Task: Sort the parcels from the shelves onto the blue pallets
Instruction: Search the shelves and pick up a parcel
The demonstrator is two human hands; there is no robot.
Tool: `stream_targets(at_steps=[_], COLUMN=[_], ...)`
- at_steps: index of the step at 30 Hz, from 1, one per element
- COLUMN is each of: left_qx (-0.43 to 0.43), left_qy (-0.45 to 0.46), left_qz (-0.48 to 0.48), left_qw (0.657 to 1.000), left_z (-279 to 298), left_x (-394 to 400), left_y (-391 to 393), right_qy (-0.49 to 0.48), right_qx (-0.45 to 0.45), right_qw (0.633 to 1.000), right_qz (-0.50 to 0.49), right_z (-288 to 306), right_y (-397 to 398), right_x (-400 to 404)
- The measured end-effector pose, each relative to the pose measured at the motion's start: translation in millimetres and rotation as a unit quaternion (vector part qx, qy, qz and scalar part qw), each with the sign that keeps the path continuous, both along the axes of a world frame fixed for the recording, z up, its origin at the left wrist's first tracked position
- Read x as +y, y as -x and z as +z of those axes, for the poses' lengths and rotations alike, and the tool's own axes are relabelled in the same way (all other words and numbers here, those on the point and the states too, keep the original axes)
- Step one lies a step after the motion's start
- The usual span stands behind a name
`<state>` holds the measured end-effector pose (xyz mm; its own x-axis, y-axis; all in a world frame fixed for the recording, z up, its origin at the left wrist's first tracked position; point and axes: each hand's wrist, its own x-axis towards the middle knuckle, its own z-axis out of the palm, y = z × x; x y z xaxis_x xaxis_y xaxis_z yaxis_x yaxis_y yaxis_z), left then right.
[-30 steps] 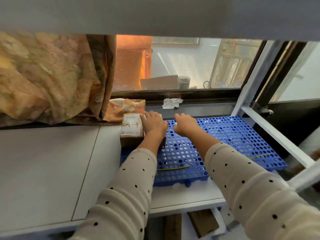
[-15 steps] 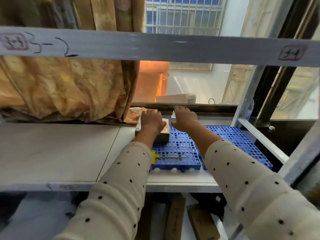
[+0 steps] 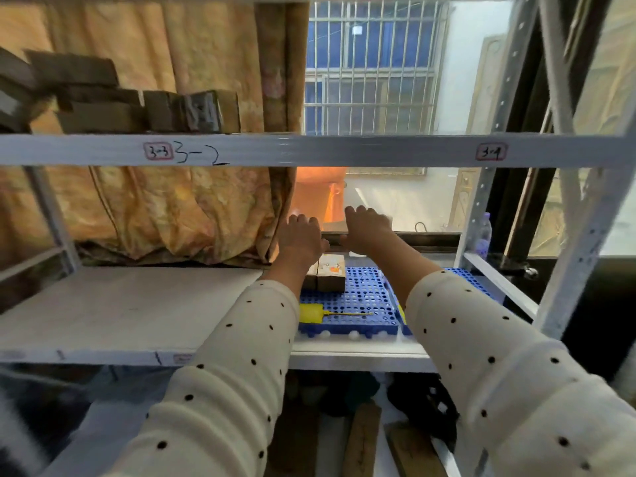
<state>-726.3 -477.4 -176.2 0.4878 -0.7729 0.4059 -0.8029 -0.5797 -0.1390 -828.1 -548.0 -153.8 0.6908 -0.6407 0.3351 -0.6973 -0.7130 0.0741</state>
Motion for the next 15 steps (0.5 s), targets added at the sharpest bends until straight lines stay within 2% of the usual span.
stream_targets(at_steps=[5, 15], left_qx=[-0.050, -0.014], left_qy=[0.024, 0.089], left_qz=[-0.012, -0.020], left_qw=[0.998, 0.996], left_z=[29.7, 79.6], left_x=[32.1, 122.1], left_y=[4.9, 0.7], right_qy=[0.024, 0.053], right_qx=[-0.017, -0.050], right_qw=[0.999, 0.997], right_qz=[-0.015, -0.039], right_z=[20.9, 59.8], right_y=[12.1, 20.9], right_x=[30.8, 125.0])
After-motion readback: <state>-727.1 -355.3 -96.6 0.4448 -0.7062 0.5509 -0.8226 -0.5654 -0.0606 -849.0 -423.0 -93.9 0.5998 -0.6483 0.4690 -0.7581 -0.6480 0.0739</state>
